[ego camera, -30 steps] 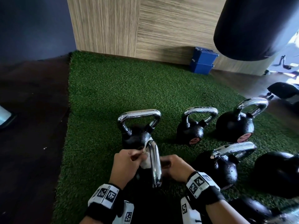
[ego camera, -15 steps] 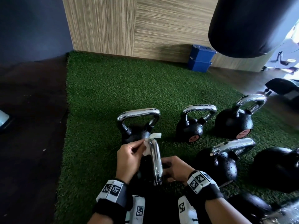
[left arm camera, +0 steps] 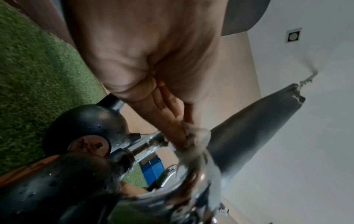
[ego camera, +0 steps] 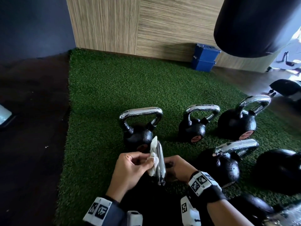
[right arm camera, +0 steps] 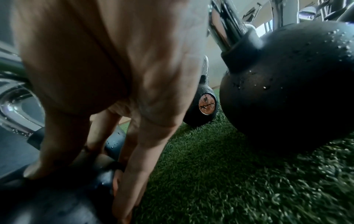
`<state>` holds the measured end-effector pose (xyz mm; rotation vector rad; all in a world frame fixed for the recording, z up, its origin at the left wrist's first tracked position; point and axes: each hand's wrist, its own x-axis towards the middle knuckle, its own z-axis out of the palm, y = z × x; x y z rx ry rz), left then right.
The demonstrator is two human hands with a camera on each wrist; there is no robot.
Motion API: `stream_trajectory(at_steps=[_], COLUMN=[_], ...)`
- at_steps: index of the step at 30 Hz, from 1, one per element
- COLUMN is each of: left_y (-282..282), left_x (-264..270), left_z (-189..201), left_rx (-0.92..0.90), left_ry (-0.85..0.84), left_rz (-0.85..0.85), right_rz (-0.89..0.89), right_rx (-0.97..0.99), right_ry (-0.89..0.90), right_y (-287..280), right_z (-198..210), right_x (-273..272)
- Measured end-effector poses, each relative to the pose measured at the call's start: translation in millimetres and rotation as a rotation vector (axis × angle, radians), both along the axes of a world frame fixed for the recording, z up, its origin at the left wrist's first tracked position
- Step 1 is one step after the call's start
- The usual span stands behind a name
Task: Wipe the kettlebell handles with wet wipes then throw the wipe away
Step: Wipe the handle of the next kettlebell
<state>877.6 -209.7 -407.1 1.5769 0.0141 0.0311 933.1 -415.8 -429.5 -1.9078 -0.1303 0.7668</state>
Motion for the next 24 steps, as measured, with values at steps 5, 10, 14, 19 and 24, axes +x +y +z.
stream_trajectory(at_steps=[5,10,14,19,24], left_y=[16.9,12.3,11.4,11.0,17.4], left_x=[-4.7,-19.5,-27.9,-31.9,-32.5], left_z=[2.3,-5.7,-17.6,-34.1,-41.8], left_rx=[0.186,0.163,0.23,0.406,0.364], left_ry=[0.063,0.099,-0.052,-0.161,-0.163], left_rz=[-0.198,-0.297,-0.227,-0.183,-0.129], right_rz=[0.018,0.027,0.002,-0.075,0.091], right_rx=[-0.033,-0.072,-0.014,0.064,-0.234], right_ry=[0.03,0.055,0.142,0.267,-0.034], right_y=[0.5,0.5,2.3,3.2,1.1], right_z=[-0.2,0.5,-1.4,-2.0,9.9], right_x=[4.4,11.7,13.3,15.2,7.2])
